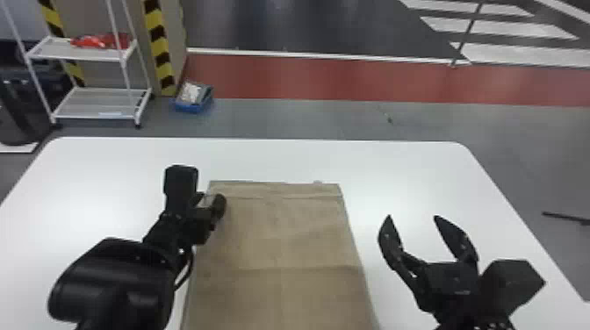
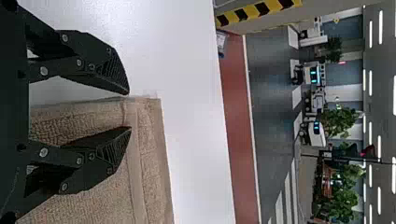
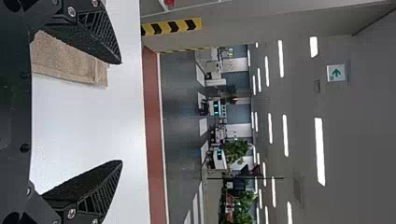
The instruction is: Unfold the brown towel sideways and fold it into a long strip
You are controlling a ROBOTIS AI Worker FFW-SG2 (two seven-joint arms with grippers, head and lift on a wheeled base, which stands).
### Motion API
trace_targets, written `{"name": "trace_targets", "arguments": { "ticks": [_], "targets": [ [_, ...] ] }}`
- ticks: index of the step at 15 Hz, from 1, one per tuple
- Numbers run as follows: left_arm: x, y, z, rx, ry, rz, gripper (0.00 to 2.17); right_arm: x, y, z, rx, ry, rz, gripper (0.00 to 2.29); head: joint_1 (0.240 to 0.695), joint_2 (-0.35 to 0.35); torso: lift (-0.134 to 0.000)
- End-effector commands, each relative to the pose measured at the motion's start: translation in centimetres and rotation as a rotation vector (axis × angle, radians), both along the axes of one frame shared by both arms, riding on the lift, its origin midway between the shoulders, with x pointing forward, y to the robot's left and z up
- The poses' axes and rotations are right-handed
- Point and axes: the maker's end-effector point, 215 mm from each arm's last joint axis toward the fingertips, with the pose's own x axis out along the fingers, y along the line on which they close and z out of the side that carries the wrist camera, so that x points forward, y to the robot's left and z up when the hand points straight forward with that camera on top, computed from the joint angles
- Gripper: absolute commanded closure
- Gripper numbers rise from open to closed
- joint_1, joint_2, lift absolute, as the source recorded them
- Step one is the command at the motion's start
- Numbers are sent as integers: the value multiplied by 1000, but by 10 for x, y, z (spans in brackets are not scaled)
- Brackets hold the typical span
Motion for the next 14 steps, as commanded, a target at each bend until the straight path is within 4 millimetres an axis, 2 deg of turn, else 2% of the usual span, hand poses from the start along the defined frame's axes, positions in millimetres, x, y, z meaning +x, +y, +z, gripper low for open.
{"name": "trace_targets", "arguments": {
  "ticks": [1, 13, 14],
  "targets": [
    [0, 0, -1, 14, 0, -2, 731, 0, -1, -2, 0, 3, -1, 127, 695, -112, -121],
    [-7, -3, 5, 60, -67, 0, 731, 8, 3, -7, -2, 18, 8, 127, 695, -110, -121],
    [-8, -6, 5, 62, -67, -6, 863, 8, 3, -7, -1, 18, 10, 127, 695, -111, -121]
  ]
}}
